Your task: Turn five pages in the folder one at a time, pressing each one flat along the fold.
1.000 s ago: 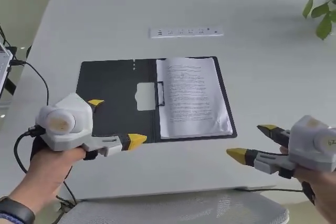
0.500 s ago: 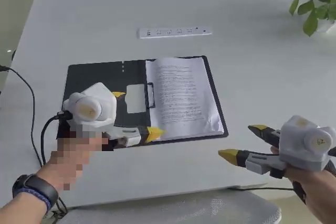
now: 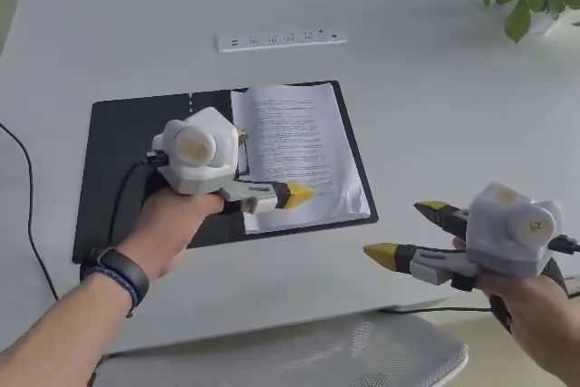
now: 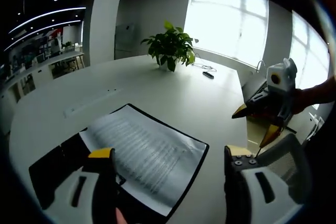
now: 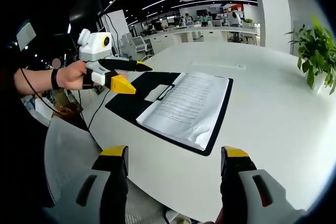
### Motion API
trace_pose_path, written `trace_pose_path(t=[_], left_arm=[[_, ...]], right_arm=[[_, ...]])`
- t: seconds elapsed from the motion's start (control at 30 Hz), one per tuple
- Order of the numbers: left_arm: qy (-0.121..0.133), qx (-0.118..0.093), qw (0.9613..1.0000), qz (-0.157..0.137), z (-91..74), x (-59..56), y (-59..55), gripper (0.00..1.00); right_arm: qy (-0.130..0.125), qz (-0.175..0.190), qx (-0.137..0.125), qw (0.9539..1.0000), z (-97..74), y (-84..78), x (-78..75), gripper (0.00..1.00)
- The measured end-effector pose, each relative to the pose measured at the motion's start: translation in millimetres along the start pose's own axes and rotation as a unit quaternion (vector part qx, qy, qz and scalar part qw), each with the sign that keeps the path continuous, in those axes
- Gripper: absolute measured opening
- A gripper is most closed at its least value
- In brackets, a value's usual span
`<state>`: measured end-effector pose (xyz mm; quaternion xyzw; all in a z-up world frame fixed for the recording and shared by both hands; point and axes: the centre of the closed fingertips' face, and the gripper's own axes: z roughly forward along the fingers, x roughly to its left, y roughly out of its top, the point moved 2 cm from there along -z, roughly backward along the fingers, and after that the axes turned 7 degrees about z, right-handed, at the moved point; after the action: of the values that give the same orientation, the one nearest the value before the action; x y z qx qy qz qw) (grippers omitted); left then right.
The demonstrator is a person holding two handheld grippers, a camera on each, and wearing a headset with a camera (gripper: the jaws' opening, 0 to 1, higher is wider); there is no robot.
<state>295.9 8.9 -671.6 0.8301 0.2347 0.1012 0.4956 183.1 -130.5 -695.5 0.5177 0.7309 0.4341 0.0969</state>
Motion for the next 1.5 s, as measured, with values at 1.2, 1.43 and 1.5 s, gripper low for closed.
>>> trace_pose_path(t=[1.2, 1.43, 1.5], left_arm=[[0.004, 0.091, 0.9958, -0.012, 126.6, -31.4, -55.9, 0.78], [0.029, 0.106, 0.9925, 0.052, 133.0, -26.5, -63.5, 0.7], [0.029, 0.105, 0.9928, 0.05, 132.7, -24.3, -63.2, 0.7]], right_arm=[[0.001, 0.031, 0.005, 0.9995, -6.2, -13.4, -9.3, 0.68], [0.002, 0.037, 0.007, 0.9993, -6.7, -14.8, -14.2, 0.67], [0.002, 0.037, 0.008, 0.9993, -6.2, -15.2, -14.5, 0.67]])
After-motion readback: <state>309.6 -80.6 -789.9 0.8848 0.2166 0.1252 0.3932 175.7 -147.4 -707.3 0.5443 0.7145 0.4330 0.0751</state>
